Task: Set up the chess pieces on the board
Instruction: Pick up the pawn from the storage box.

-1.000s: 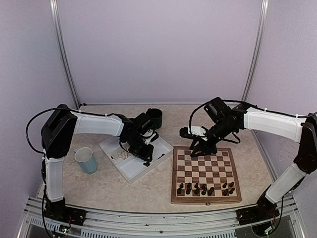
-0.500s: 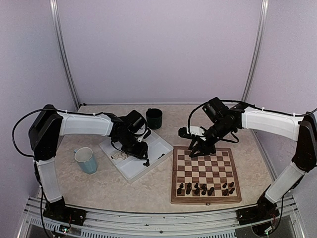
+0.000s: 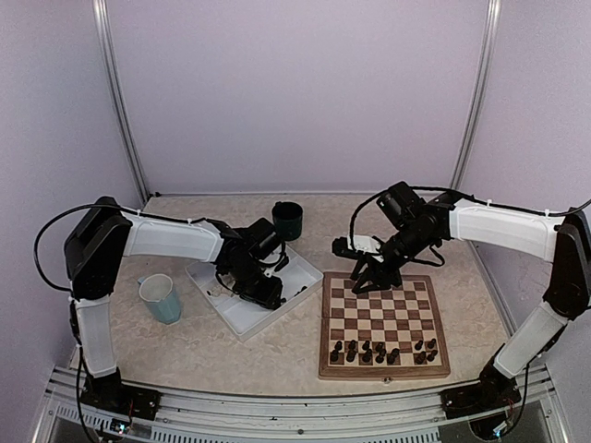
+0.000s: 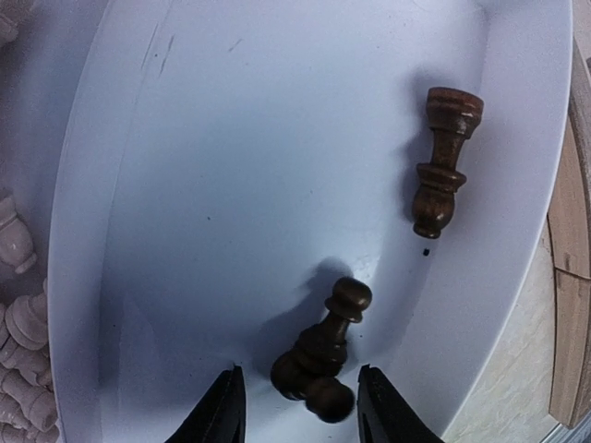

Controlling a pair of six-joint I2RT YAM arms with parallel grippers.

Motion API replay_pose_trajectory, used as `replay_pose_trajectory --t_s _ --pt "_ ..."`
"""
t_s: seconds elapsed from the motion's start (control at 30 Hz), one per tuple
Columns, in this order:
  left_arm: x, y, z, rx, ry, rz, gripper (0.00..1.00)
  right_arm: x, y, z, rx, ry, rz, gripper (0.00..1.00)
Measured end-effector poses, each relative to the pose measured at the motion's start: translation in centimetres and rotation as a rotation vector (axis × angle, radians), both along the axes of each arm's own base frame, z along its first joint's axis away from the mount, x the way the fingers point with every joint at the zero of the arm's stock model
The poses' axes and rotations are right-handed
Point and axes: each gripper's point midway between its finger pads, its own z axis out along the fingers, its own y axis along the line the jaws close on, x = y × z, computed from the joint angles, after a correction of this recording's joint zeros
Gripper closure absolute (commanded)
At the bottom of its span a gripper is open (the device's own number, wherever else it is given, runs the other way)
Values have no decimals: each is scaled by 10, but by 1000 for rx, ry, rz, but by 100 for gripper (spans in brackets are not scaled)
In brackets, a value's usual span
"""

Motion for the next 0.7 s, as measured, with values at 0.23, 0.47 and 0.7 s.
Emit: replay_pose_trajectory --t_s 0.23,0.47,0.7 --pt "4 4 -1 31 -25 6 72 -1 1 -1 5 10 5 63" --pt "9 5 -2 33 -63 -28 85 1 6 2 17 19 12 63" --pt "12 8 4 0 -125 -78 92 4 12 9 38 25 18 64"
